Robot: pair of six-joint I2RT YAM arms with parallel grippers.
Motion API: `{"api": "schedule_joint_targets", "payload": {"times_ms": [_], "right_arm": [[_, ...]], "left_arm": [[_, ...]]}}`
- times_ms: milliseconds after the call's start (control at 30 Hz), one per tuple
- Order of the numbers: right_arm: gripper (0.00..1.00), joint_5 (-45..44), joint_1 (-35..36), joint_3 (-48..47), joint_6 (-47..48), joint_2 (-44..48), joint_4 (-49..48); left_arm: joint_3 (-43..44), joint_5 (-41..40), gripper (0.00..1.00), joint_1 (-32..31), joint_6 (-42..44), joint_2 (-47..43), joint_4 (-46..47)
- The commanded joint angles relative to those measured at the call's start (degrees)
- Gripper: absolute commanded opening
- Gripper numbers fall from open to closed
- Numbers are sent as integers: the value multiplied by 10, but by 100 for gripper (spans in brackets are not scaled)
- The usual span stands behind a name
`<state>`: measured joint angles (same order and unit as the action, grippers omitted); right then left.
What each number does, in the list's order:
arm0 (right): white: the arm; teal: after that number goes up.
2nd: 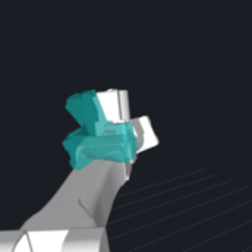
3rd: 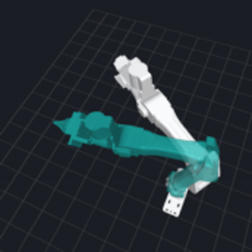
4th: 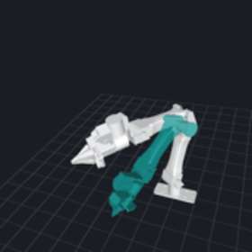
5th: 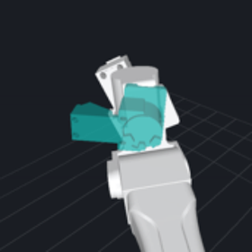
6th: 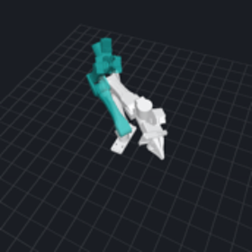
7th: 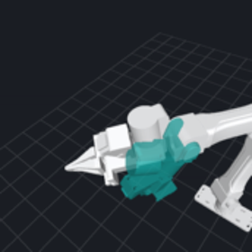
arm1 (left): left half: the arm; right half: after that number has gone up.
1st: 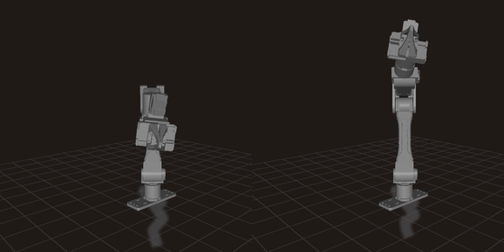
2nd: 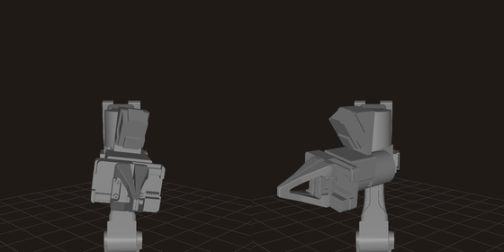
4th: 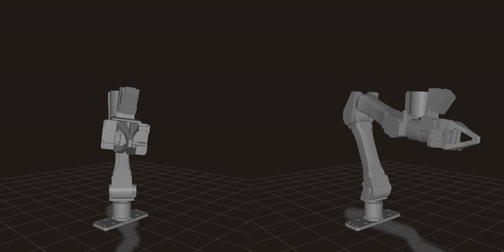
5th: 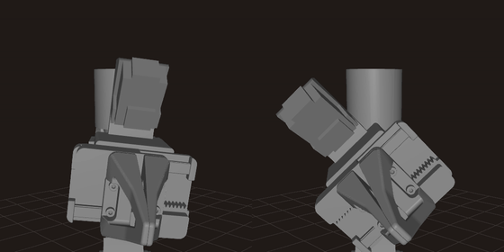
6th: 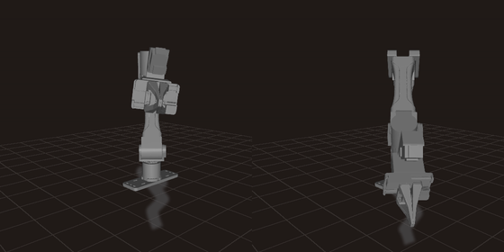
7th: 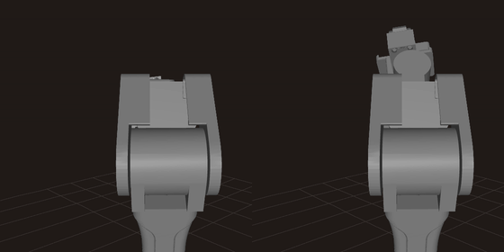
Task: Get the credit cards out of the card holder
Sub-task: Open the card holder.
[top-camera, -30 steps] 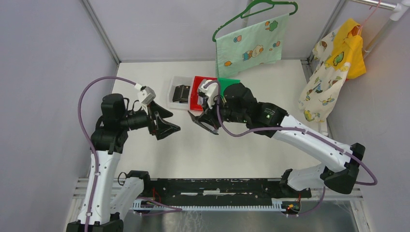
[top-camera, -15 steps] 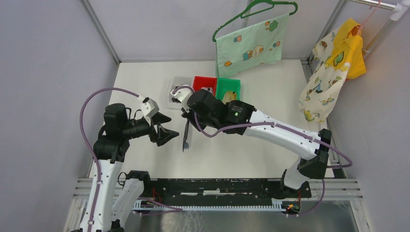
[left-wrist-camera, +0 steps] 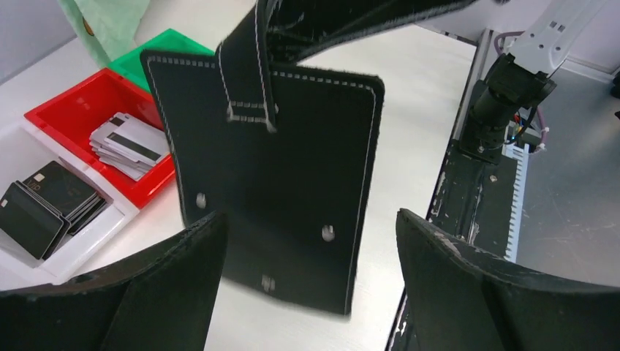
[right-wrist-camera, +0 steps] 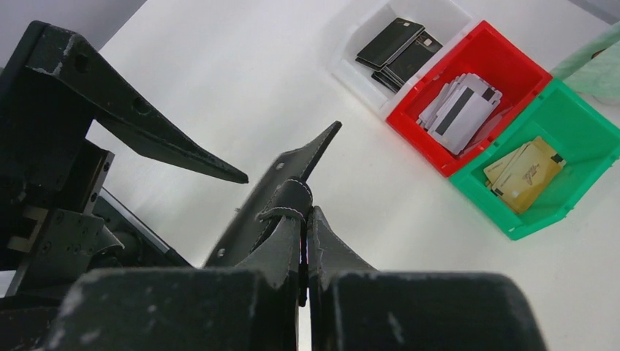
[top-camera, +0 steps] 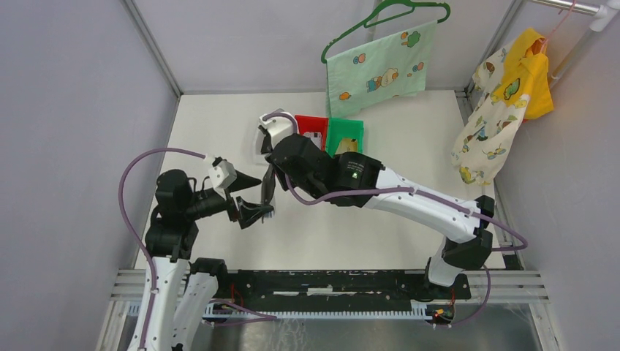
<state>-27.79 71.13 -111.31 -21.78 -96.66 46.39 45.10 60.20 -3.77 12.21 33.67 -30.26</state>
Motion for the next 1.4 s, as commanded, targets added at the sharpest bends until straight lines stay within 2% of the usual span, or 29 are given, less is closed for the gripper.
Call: {"api": "schedule_joint_targets", "payload": {"times_ms": [0, 233, 433, 667, 767, 967, 1133, 1167, 1233, 1300, 1333, 1367], "right_arm": [[0, -68, 22, -38, -58, -14, -46], [0, -107, 47, -63, -82, -33, -68], [0, -133, 68, -69, -102, -42, -86], [0, -148, 82, -69, -111, -54, -104], [0, -158, 83, -57, -110, -44, -101], [0, -183, 82, -5, -97, -5, -116], [0, -181, 82, 6, -90, 6, -114], [3, -177, 82, 8, -85, 9, -115], [17, -150, 80, 22, -65, 19, -126], [43, -102, 70, 45, -41, 36, -142], [52, -73, 61, 58, -31, 47, -148], [58, -26, 49, 82, -12, 65, -165]], "left_arm": [[-22, -28, 90, -8, -119, -26, 151], [-28, -14, 91, -16, -154, -26, 158], [-50, -61, 87, -35, -168, -31, 185], [-66, -144, 83, -88, -187, -21, 223], [-56, -170, 72, -93, -166, -20, 214], [-30, -182, 26, -93, -126, -25, 149], [-5, -157, 16, -94, -114, -25, 108], [-1, -154, 11, -93, -118, -26, 106], [7, -151, 2, -93, -120, -24, 101], [17, -145, 2, -93, -129, -19, 94], [22, -139, 2, -93, -144, -15, 92], [27, -130, 2, -93, -155, -9, 92]]}}
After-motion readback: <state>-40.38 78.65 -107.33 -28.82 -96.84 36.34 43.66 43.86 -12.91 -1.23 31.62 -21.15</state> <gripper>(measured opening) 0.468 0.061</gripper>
